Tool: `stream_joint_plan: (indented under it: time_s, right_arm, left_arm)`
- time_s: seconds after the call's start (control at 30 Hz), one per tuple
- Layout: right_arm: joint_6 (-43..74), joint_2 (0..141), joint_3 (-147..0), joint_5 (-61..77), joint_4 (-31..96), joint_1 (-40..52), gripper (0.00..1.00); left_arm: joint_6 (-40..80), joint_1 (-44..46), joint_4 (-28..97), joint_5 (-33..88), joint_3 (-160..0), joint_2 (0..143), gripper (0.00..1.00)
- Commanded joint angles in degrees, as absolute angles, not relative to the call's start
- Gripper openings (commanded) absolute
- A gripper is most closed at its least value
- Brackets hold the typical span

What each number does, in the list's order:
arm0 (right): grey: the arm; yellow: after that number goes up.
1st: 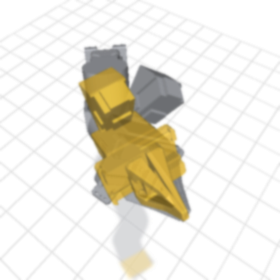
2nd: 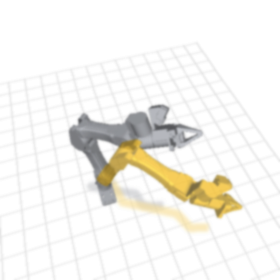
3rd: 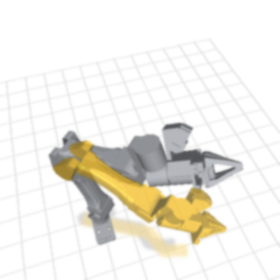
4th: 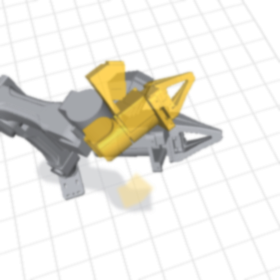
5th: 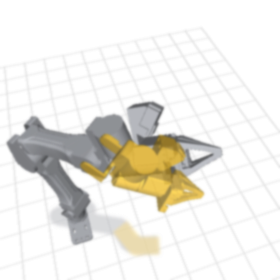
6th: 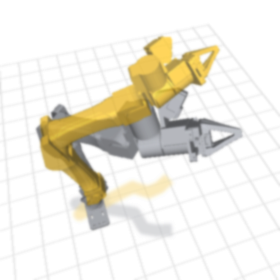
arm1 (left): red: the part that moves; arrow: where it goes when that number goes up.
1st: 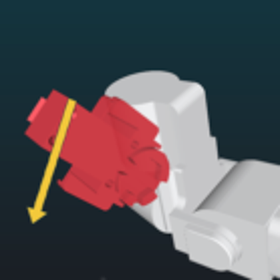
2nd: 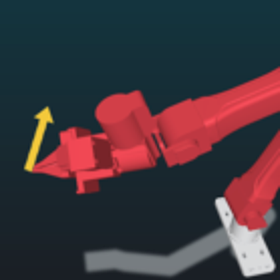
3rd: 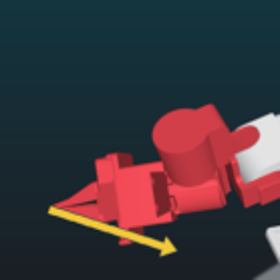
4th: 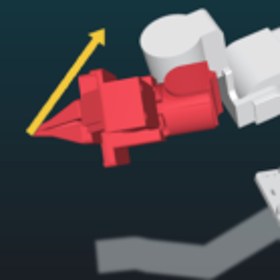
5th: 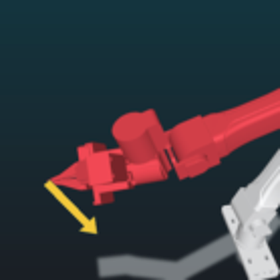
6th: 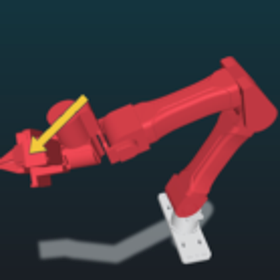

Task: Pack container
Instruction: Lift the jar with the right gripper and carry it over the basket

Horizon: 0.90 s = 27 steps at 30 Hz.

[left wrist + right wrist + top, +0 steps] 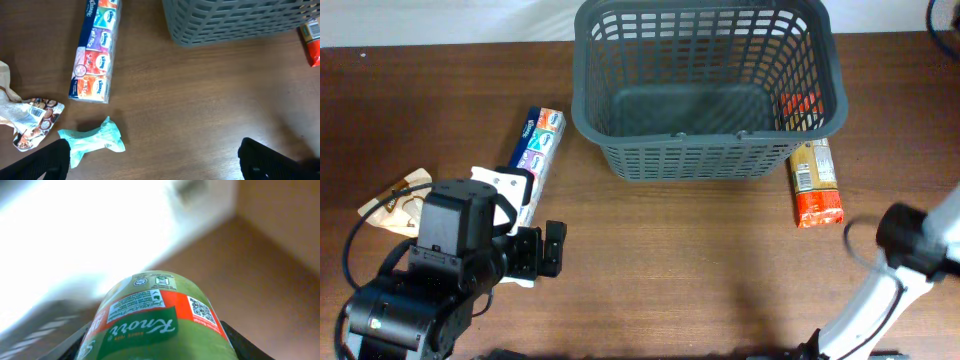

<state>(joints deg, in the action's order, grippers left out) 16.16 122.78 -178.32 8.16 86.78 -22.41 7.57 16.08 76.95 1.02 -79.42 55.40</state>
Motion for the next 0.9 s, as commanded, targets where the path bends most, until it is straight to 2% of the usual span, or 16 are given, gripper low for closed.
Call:
stream_joint_plan:
  time_s: [0.0, 0.23, 0.37, 0.53, 0.87]
  right_arm:
    - [17.0, 117.9, -179.1, 12.7, 86.5, -15.0, 0.04]
    - [13.5, 118.8, -177.9, 10.2, 86.8, 3.1, 0.04]
    - [12.3, 122.3, -174.1, 5.7, 86.0, 8.9, 0.04]
    - [11.1, 127.5, -166.3, 5.3, 84.6, 12.1, 0.04]
    - [11.2, 132.9, -150.8, 0.4, 84.2, 11.9, 0.04]
  left_arm:
    - [7.2, 16.4, 76.8, 0.6, -80.3, 55.5, 1.00]
    - [7.2, 16.4, 76.8, 0.6, -80.3, 55.5, 1.00]
    - [7.2, 16.4, 77.4, 0.6, -80.3, 55.5, 1.00]
    - [7.2, 16.4, 78.7, 0.6, -80.3, 55.5, 1.00]
    - [7.2, 16.4, 79.6, 0.6, -80.3, 55.5, 1.00]
